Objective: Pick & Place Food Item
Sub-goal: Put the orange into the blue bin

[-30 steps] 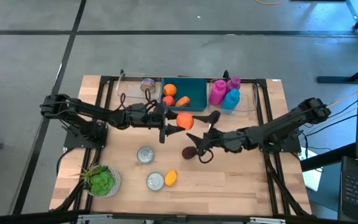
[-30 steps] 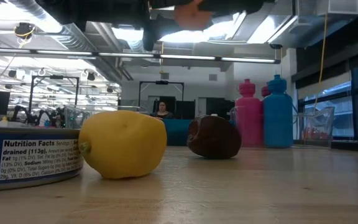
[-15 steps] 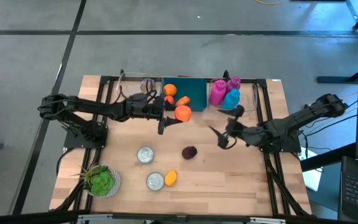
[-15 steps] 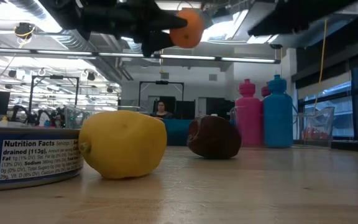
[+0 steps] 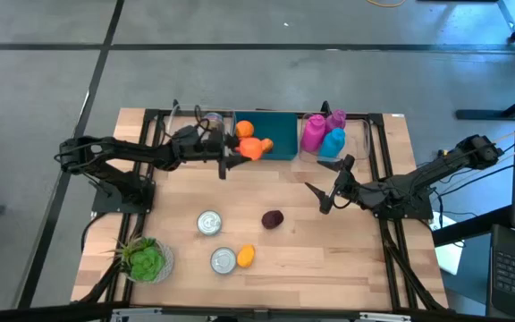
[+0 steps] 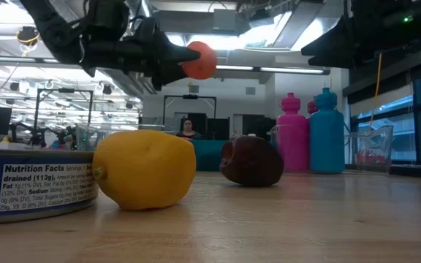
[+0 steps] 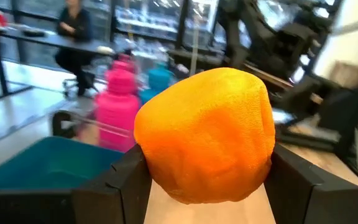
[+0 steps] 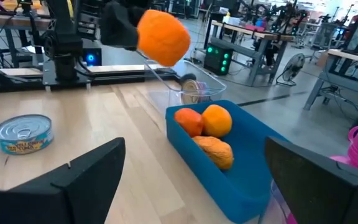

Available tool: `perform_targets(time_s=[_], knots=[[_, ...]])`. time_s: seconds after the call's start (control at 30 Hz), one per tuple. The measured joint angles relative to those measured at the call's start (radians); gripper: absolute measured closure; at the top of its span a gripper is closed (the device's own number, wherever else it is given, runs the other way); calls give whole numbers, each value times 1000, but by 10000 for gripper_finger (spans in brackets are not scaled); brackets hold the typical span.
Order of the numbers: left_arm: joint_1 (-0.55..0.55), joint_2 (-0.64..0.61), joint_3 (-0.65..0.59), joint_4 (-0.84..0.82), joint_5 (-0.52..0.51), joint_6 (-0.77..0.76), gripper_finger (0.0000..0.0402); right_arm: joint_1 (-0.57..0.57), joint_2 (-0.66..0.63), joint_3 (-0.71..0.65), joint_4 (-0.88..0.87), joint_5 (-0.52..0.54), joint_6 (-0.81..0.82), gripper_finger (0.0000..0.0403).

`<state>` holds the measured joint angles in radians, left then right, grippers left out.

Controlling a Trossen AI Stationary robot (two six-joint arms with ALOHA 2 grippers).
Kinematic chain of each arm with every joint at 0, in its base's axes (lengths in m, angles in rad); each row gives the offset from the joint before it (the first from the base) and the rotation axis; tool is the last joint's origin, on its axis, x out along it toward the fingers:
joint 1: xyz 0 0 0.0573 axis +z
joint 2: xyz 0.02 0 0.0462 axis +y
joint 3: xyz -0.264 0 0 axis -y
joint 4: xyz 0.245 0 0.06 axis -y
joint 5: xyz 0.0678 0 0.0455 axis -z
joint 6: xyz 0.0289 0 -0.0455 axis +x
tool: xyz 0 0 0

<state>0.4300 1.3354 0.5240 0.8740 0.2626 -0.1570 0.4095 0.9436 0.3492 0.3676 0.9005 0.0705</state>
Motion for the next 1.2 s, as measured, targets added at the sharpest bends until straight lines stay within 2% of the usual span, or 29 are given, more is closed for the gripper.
perform_targets(time_s=[0.17, 0.3, 0.47, 0.87, 1.2], knots=[[44, -1, -6, -56, -15, -15, 174, -16, 0, 0, 5, -1, 19, 21], [65, 0, 75, -277, -126, 41, 174, -35, 1, 0, 7, -18, 58, 21], [86, 28, 222, -521, -197, 118, 174, -58, 9, 0, 14, -79, 98, 21], [107, 306, 578, -833, -236, 150, 174, -83, 86, 0, 66, -103, 109, 21], [115, 511, 882, -1134, -317, 146, 174, -90, 97, 0, 63, -135, 104, 21]])
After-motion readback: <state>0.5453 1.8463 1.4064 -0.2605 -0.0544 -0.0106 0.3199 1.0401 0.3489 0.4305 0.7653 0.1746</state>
